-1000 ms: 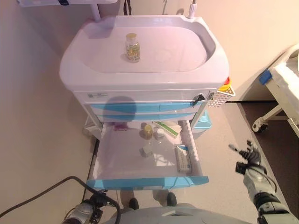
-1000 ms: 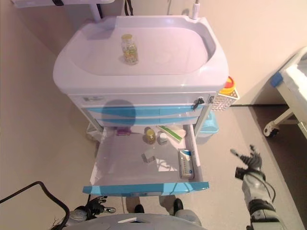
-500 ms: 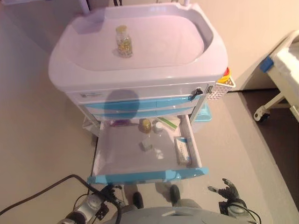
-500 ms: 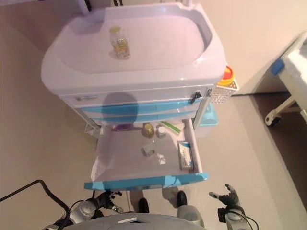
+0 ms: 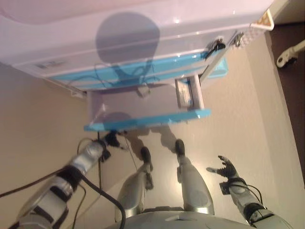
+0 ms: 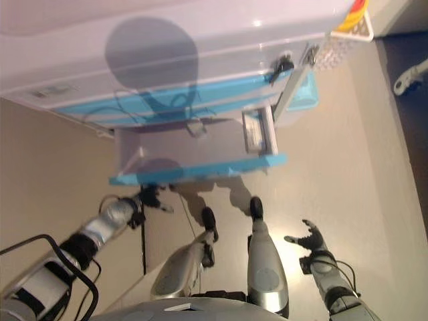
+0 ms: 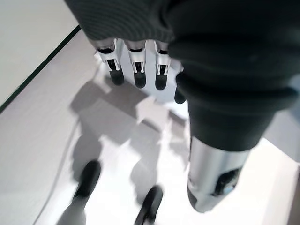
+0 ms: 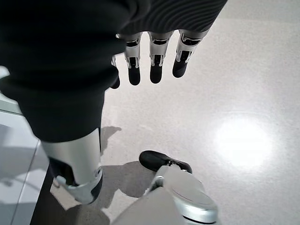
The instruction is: Open the drawer and pick up the medicine
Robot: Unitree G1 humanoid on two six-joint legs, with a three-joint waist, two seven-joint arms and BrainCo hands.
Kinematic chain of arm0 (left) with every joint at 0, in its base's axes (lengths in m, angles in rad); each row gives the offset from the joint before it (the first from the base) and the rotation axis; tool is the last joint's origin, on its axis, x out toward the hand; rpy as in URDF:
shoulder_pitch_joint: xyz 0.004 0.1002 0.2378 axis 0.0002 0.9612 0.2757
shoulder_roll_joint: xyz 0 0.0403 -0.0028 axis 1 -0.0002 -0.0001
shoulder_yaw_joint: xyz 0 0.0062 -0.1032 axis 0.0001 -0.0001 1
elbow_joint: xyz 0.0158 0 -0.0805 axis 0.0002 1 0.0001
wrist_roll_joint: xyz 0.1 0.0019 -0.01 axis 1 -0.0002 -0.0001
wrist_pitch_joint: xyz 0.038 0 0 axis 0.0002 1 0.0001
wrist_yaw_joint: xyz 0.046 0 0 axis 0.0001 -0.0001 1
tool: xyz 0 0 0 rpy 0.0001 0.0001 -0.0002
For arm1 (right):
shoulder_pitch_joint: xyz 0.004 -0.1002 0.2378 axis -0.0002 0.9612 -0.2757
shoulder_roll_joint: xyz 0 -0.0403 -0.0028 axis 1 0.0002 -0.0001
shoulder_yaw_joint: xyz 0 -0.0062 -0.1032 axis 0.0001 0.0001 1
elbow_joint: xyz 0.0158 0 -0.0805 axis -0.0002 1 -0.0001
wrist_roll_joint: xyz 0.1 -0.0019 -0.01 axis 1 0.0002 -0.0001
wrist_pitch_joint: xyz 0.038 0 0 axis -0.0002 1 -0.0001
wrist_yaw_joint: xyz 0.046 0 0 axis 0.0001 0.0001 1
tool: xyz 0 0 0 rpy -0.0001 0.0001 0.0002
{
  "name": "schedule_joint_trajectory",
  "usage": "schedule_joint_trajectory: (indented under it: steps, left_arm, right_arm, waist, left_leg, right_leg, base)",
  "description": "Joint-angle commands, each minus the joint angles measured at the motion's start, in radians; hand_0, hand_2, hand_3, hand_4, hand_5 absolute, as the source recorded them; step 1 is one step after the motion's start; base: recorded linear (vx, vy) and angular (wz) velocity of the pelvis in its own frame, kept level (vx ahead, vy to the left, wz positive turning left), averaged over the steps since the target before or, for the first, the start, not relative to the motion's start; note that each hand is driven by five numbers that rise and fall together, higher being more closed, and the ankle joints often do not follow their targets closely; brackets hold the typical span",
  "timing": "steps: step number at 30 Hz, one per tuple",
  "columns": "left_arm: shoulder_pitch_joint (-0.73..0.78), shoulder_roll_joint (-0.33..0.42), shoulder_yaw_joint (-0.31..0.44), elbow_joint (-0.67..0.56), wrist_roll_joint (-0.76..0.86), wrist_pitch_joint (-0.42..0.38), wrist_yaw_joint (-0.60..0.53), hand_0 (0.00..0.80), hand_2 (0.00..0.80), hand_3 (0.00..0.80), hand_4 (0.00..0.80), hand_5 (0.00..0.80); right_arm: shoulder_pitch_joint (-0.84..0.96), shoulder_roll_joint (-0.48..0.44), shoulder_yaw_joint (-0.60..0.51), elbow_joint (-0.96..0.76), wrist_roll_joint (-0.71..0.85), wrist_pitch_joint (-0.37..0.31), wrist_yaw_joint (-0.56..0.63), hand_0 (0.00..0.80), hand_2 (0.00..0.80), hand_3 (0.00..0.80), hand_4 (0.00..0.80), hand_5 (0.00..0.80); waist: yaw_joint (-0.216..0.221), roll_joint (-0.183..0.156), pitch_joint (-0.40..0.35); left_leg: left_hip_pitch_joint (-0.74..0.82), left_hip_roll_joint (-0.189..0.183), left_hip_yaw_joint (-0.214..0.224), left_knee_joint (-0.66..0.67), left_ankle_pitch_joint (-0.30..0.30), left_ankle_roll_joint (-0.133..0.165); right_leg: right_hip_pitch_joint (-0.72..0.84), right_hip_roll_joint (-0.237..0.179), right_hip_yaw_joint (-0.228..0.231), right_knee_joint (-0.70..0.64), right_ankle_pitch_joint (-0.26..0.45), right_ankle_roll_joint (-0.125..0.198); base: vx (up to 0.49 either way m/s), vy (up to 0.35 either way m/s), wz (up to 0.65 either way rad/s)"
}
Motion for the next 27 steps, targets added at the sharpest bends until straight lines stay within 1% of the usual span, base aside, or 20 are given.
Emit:
schedule_joint_trajectory:
  steps: [1, 7, 10, 11, 12, 13, 14, 16, 17, 18, 20, 22, 24, 25, 26, 27]
  left_arm:
    - [-0.134, 0.057, 0.101, -0.029, -0.068, -0.007, 0.015, 0.0, 0.0, 0.0, 0.0, 0.0]
    - [-0.373, 0.121, 0.094, 0.122, 0.004, 0.021, 0.108, 0.0, 0.0, 0.0, 0.0, 0.0]
    - [-0.491, 0.154, 0.089, 0.212, 0.064, 0.014, 0.258, 0.0, 0.0, 0.0, 0.0, 0.0]
    - [-0.544, 0.17, 0.094, 0.259, 0.085, -0.002, 0.327, 0.0, 0.0, 0.0, 0.0, 0.0]
    - [-0.576, 0.17, 0.096, 0.279, 0.107, -0.009, 0.387, 0.0, 0.0, 0.0, 0.0, 0.0]
    - [-0.597, 0.169, 0.104, 0.288, 0.123, -0.01, 0.442, 0.0, 0.0, 0.0, 0.0, 0.0]
    - [-0.618, 0.164, 0.113, 0.295, 0.135, -0.027, 0.522, 0.0, 0.0, 0.0, 0.0, 0.0]
    - [-0.632, 0.151, 0.116, 0.298, 0.15, -0.032, 0.597, 0.0, 0.0, 0.0, 0.0, 0.0]
    - [-0.631, 0.145, 0.118, 0.296, 0.15, -0.044, 0.614, 0.0, 0.0, 0.0, 0.0, 0.0]
    - [-0.627, 0.14, 0.119, 0.292, 0.146, -0.048, 0.617, 0.0, 0.0, 0.0, 0.0, 0.0]
    - [-0.589, 0.102, 0.132, 0.256, 0.056, -0.075, 0.57, 0.0, 0.0, 0.0, 0.0, 0.0]
    - [-0.521, 0.052, 0.16, 0.206, -0.049, -0.112, 0.493, 0.0, 0.0, 0.0, 0.0, 0.0]
    - [-0.398, -0.009, 0.197, 0.128, -0.164, -0.171, 0.385, 0.0, 0.0, 0.0, 0.0, 0.0]
    - [-0.294, -0.054, 0.216, 0.075, -0.217, -0.21, 0.302, 0.0, 0.0, 0.0, 0.0, 0.0]
    - [-0.224, -0.081, 0.222, 0.042, -0.253, -0.23, 0.268, 0.0, 0.0, 0.0, 0.0, 0.0]
    - [-0.149, -0.108, 0.229, 0.016, -0.278, -0.251, 0.209, 0.0, 0.0, 0.0, 0.0, 0.0]
  right_arm:
    - [0.07, -0.045, 0.047, -0.059, 0.014, -0.009, 0.0, 0.0, 0.0, 0.0, 0.0, 0.0]
    - [0.065, -0.072, 0.052, -0.075, 0.016, -0.003, 0.021, 0.0, 0.0, 0.0, 0.0, 0.0]
    - [0.062, -0.087, 0.071, -0.088, 0.021, 0.003, 0.027, 0.0, 0.0, 0.0, 0.0, 0.0]
    - [0.066, -0.088, 0.084, -0.094, 0.026, 0.003, 0.021, 0.0, 0.0, 0.0, 0.0, 0.0]
    - [0.067, -0.087, 0.093, -0.093, 0.031, 0.0, 0.019, 0.0, 0.0, 0.0, 0.0, 0.0]
    - [0.066, -0.085, 0.099, -0.091, 0.033, 0.0, 0.016, 0.0, 0.0, 0.0, 0.0, 0.0]
    - [0.064, -0.082, 0.11, -0.089, 0.036, 0.0, 0.011, 0.0, 0.0, 0.0, 0.0, 0.0]
    - [0.057, -0.079, 0.124, -0.092, 0.045, 0.004, 0.007, 0.0, 0.0, 0.0, 0.0, 0.0]
    - [0.052, -0.076, 0.127, -0.09, 0.047, 0.003, 0.007, 0.0, 0.0, 0.0, 0.0, 0.0]
    - [0.05, -0.075, 0.13, -0.093, 0.049, 0.006, 0.006, 0.0, 0.0, 0.0, 0.0, 0.0]
    - [0.041, -0.06, 0.139, -0.102, 0.06, 0.013, -0.001, 0.0, 0.0, 0.0, 0.0, 0.0]
    - [0.04, -0.037, 0.136, -0.111, 0.048, 0.014, -0.009, 0.0, 0.0, 0.0, 0.0, 0.0]
    - [0.046, -0.014, 0.125, -0.13, 0.04, 0.02, -0.013, 0.0, 0.0, 0.0, 0.0, 0.0]
    - [0.047, -0.002, 0.109, -0.136, 0.027, 0.022, -0.009, 0.0, 0.0, 0.0, 0.0, 0.0]
    - [0.045, 0.004, 0.098, -0.134, 0.02, 0.024, -0.003, 0.0, 0.0, 0.0, 0.0, 0.0]
    - [0.045, 0.008, 0.086, -0.13, 0.01, 0.021, 0.006, 0.0, 0.0, 0.0, 0.0, 0.0]
  waist:
    - [-0.055, -0.021, -0.046]
    - [-0.096, -0.035, -0.026]
    - [-0.115, -0.042, -0.016]
    - [-0.123, -0.046, -0.015]
    - [-0.128, -0.049, -0.016]
    - [-0.13, -0.051, -0.016]
    - [-0.131, -0.053, -0.017]
    - [-0.13, -0.055, -0.018]
    - [-0.128, -0.056, -0.02]
    - [-0.127, -0.056, -0.02]
    - [-0.117, -0.057, -0.023]
    - [-0.105, -0.056, -0.027]
    - [-0.089, -0.051, -0.031]
    - [-0.075, -0.045, -0.036]
    - [-0.066, -0.041, -0.041]
    - [-0.054, -0.036, -0.047]
  left_leg:
    - [-0.158, -0.021, -0.065, 0.284, -0.122, 0.027]
    - [-0.236, -0.013, -0.056, 0.37, -0.153, 0.034]
    - [-0.271, -0.006, -0.051, 0.395, -0.161, 0.039]
    - [-0.283, -0.004, -0.049, 0.402, -0.165, 0.041]
    - [-0.29, -0.003, -0.048, 0.407, -0.167, 0.041]
    - [-0.297, -0.003, -0.048, 0.413, -0.17, 0.041]
    - [-0.303, -0.004, -0.048, 0.417, -0.173, 0.042]
    - [-0.31, -0.006, -0.049, 0.422, -0.177, 0.041]
    - [-0.312, -0.007, -0.05, 0.424, -0.178, 0.04]
    - [-0.312, -0.007, -0.051, 0.424, -0.179, 0.04]
    - [-0.306, -0.01, -0.053, 0.414, -0.179, 0.041]
    - [-0.289, -0.015, -0.056, 0.394, -0.175, 0.041]
    - [-0.262, -0.018, -0.061, 0.369, -0.168, 0.038]
    - [-0.241, -0.022, -0.067, 0.349, -0.162, 0.034]
    - [-0.226, -0.025, -0.072, 0.335, -0.157, 0.032]
    - [-0.209, -0.029, -0.079, 0.318, -0.151, 0.029]
  right_leg:
    - [-0.096, -0.034, -0.01, 0.183, -0.035, 0.002]
    - [-0.18, -0.018, 0.028, 0.245, -0.042, -0.007]
    - [-0.223, -0.005, 0.047, 0.278, -0.048, -0.013]
    - [-0.238, 0.003, 0.056, 0.29, -0.053, -0.015]
    - [-0.247, 0.008, 0.061, 0.298, -0.057, -0.017]
    - [-0.254, 0.012, 0.063, 0.305, -0.061, -0.019]
    - [-0.261, 0.017, 0.066, 0.313, -0.065, -0.021]
    - [-0.268, 0.022, 0.068, 0.321, -0.071, -0.024]
    - [-0.271, 0.025, 0.069, 0.327, -0.074, -0.025]
    - [-0.272, 0.027, 0.07, 0.328, -0.075, -0.025]
    - [-0.27, 0.034, 0.071, 0.33, -0.078, -0.025]
    - [-0.257, 0.037, 0.068, 0.322, -0.079, -0.024]
    - [-0.232, 0.036, 0.061, 0.308, -0.079, -0.022]
    - [-0.21, 0.032, 0.055, 0.29, -0.076, -0.021]
    - [-0.193, 0.028, 0.049, 0.277, -0.074, -0.02]
    - [-0.171, 0.023, 0.042, 0.26, -0.072, -0.019]
  base:
    - [0.046, 0.044, 0.04]
    - [0.033, 0.066, -0.07]
    - [-0.011, 0.065, -0.12]
    - [-0.011, 0.037, -0.09]
    - [-0.017, 0.028, -0.12]
    - [-0.015, 0.019, -0.08]
    - [-0.013, 0.015, -0.03]
    - [0.0, 0.0, 0.0]
    - [0.0, 0.0, 0.0]
    - [-0.02, -0.015, -0.03]
    - [-0.017, -0.026, 0.01]
    - [-0.017, -0.069, -0.01]
    - [-0.008, -0.075, 0.03]
    - [-0.006, -0.064, 0.05]
    - [-0.002, -0.063, -0.07]
    - [0.016, -0.068, -0.14]
